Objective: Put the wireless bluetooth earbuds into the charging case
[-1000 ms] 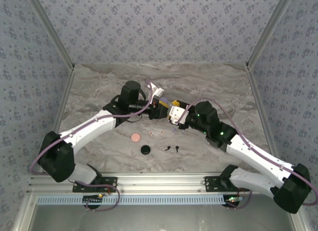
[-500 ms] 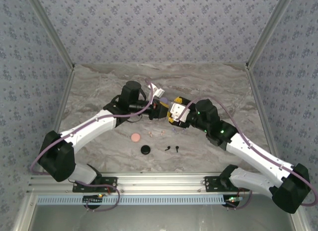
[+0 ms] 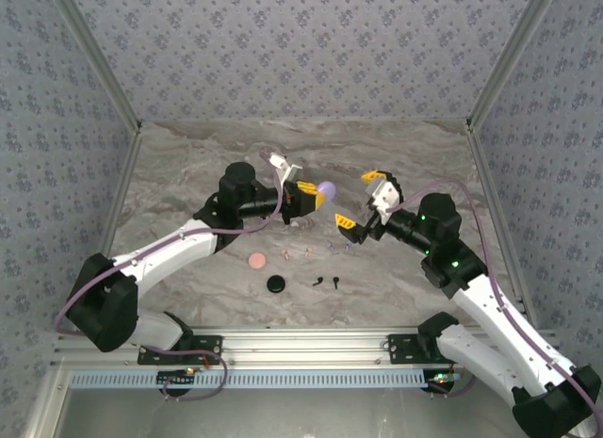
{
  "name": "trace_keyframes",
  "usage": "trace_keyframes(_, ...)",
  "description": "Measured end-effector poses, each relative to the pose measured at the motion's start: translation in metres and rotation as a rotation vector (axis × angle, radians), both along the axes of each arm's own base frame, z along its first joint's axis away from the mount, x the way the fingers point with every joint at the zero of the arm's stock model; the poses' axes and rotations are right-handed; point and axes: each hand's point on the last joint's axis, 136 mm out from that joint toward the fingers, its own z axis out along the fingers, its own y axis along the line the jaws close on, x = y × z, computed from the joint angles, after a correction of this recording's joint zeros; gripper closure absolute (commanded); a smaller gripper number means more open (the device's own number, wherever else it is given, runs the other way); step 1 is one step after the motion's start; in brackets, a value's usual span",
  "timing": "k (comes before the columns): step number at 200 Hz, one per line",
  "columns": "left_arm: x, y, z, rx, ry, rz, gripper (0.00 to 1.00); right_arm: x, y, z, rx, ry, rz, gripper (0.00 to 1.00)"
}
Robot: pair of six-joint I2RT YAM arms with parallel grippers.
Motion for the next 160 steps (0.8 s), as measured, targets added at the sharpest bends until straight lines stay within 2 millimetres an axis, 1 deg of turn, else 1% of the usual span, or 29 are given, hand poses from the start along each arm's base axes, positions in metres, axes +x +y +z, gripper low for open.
trace_keyframes(19, 0.003, 0.001, 0.007, -0.048, -0.063, 0.03, 1.0, 0.002, 0.0, 0.003, 0.111, 0.069, 0.008, 0.0)
trace_keyframes(33, 0.002, 0.0, 0.015, -0.08, -0.103, 0.035, 1.0, 0.004, 0.001, 0.007, 0.178, 0.113, 0.012, 0.0)
trace_keyframes(59, -0.005, -0.004, 0.032, -0.134, -0.174, 0.027, 1.0, 0.011, 0.0, 0.018, 0.283, 0.166, 0.009, 0.0)
trace_keyframes(80, -0.011, -0.007, 0.041, -0.164, -0.213, 0.013, 1.0, 0.019, -0.004, 0.02, 0.346, 0.22, 0.001, 0.0)
trace_keyframes(123, -0.015, -0.008, 0.046, -0.181, -0.248, 0.005, 1.0, 0.033, -0.009, 0.013, 0.403, 0.326, -0.011, 0.02)
trace_keyframes(160, -0.016, -0.009, 0.046, -0.18, -0.255, 0.0, 1.0, 0.04, -0.011, 0.018, 0.429, 0.354, -0.015, 0.02)
